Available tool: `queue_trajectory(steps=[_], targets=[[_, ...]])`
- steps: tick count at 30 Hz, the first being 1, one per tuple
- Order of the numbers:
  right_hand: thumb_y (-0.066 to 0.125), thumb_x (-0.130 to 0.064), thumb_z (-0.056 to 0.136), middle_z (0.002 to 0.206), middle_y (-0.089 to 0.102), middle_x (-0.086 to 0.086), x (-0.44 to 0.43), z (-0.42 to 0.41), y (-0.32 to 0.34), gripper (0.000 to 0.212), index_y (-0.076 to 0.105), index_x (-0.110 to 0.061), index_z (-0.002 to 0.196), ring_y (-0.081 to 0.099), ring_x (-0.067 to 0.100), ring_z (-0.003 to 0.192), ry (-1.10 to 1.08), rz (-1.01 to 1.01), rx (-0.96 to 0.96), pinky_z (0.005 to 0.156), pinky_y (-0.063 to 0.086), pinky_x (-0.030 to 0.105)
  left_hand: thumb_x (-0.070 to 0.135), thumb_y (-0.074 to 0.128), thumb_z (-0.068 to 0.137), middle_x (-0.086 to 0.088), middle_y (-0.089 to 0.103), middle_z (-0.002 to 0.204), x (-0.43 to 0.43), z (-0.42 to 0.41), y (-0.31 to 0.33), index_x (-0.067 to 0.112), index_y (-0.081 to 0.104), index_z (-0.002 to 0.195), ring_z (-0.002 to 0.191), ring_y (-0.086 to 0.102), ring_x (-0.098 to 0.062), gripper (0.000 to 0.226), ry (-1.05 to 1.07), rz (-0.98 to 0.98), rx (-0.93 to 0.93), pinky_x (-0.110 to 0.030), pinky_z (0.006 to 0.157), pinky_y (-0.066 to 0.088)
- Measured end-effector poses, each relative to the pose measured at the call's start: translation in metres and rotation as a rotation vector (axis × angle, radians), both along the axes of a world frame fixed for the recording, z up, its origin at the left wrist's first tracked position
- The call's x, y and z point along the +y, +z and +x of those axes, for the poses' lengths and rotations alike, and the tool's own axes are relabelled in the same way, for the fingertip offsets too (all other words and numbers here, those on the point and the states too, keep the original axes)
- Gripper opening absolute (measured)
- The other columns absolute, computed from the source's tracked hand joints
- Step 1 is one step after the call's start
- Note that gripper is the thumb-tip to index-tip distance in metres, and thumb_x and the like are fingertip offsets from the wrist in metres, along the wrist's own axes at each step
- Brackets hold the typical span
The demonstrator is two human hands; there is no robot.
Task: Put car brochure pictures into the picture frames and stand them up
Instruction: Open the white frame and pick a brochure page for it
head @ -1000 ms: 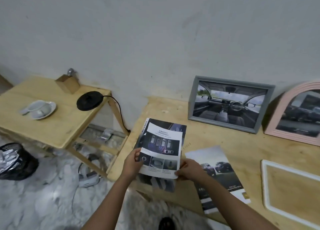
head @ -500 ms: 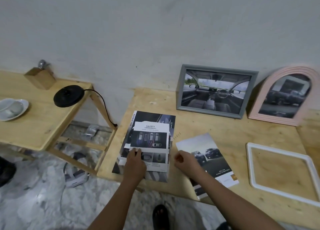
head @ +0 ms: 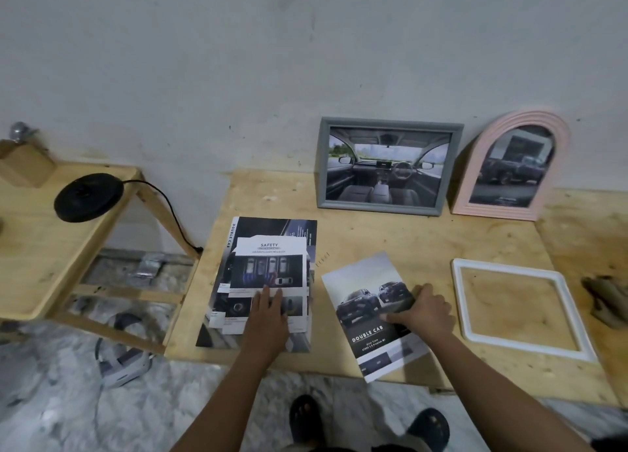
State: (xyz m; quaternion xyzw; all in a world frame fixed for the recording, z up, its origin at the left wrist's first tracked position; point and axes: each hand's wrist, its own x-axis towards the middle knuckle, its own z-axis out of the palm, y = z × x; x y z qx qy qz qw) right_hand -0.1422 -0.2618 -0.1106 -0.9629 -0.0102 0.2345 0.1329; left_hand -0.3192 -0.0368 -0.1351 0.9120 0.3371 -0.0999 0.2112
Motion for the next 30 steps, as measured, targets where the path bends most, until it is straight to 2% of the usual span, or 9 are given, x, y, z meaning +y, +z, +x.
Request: queue_trajectory(steps=[4,9,12,14,16,19,24,27,30], targets=[[0.081,-0.065,0.045,0.116,0.052,0.009,-0.003,0.0,-0.007,0.084,0.055,-0.016,0.108,0.045,0.031,0.116,0.004,-0.017,0.048,0.089,0.041,0.039,0.026,0.039,0.097,-0.008,0.008,0.157,-0.001,0.002,-0.001,0.017,0.023,0.147,0.145,0.005,-0.028,0.053,0.011,0.02,0.004,-0.04,0.114,0.022],[0.072,-0.021,0.076,0.106,0.055,0.012,-0.007,0.003,-0.006,0.047,0.048,-0.006,0.113,0.056,0.027,0.091,-0.073,0.283,0.083,0.074,0.048,0.035,0.025,0.049,0.091,-0.014,0.034,0.144,0.003,0.011,0.001,0.011,0.045,0.125,0.136,0.026,-0.029,0.037,0.047,0.073,-0.021,-0.039,0.106,0.037],[0.052,-0.001,0.086,0.094,0.059,0.014,-0.009,0.008,0.009,0.01,0.05,-0.008,0.092,0.054,0.023,0.078,-0.117,0.501,0.182,0.062,0.045,0.029,0.014,0.053,0.089,-0.014,0.036,0.14,0.002,0.025,0.006,0.008,0.045,0.125,0.132,0.031,-0.028,0.038,0.03,0.079,0.005,-0.038,0.104,0.039],[0.05,0.004,0.086,0.082,0.057,0.009,-0.011,0.008,0.023,0.017,0.049,-0.011,0.079,0.053,0.023,0.077,-0.094,0.623,0.151,0.055,0.042,0.021,0.009,0.054,0.088,-0.012,0.038,0.136,0.0,0.036,0.011,0.009,0.046,0.123,0.126,0.036,-0.026,0.037,-0.026,0.027,0.009,-0.035,0.1,0.04],[0.052,0.005,0.086,0.079,0.057,0.003,-0.011,0.007,0.04,0.019,0.051,-0.012,0.08,0.054,0.02,0.077,-0.08,0.767,0.066,0.052,0.041,0.013,0.012,0.056,0.089,-0.012,0.046,0.126,-0.006,0.054,0.024,0.008,0.048,0.122,0.113,0.046,-0.022,0.034,-0.095,-0.179,-0.046,-0.027,0.088,0.043],[0.055,0.004,0.087,0.087,0.061,0.0,-0.014,0.009,0.067,0.015,0.056,-0.01,0.091,0.056,0.007,0.08,0.037,0.943,-0.137,0.061,0.043,0.007,0.031,0.052,0.095,-0.01,0.059,0.106,-0.026,0.089,0.065,0.003,0.047,0.126,0.087,0.059,-0.017,0.042,0.054,-0.844,-0.211,-0.021,0.069,0.049],[0.053,0.0,0.077,0.097,0.065,-0.01,-0.028,0.017,0.088,0.028,0.067,-0.02,0.09,0.058,0.001,0.096,0.457,0.906,-0.57,0.084,0.048,0.021,0.066,0.042,0.085,-0.024,0.055,0.127,-0.052,0.135,0.127,0.011,0.042,0.131,0.111,0.058,-0.04,0.072,0.318,-1.734,-0.543,-0.052,0.081,0.054],[0.056,-0.013,0.078,0.111,0.062,-0.011,-0.044,0.031,0.096,0.022,0.066,-0.024,0.094,0.055,0.009,0.11,0.728,0.786,-0.647,0.089,0.046,0.037,0.032,0.064,0.084,-0.015,0.063,0.117,-0.063,0.149,0.155,0.009,0.045,0.134,0.098,0.064,-0.031,0.058,0.175,-1.662,-0.659,-0.041,0.076,0.055],[0.061,-0.048,0.083,0.13,0.049,-0.017,-0.072,0.047,0.108,0.027,0.065,-0.03,0.103,0.04,0.007,0.127,0.799,0.708,-0.654,0.102,0.033,0.037,0.005,0.06,0.082,-0.014,0.06,0.126,-0.08,0.158,0.164,0.019,0.047,0.134,0.108,0.06,-0.037,0.055,0.069,-1.563,-0.705,-0.05,0.09,0.05]])
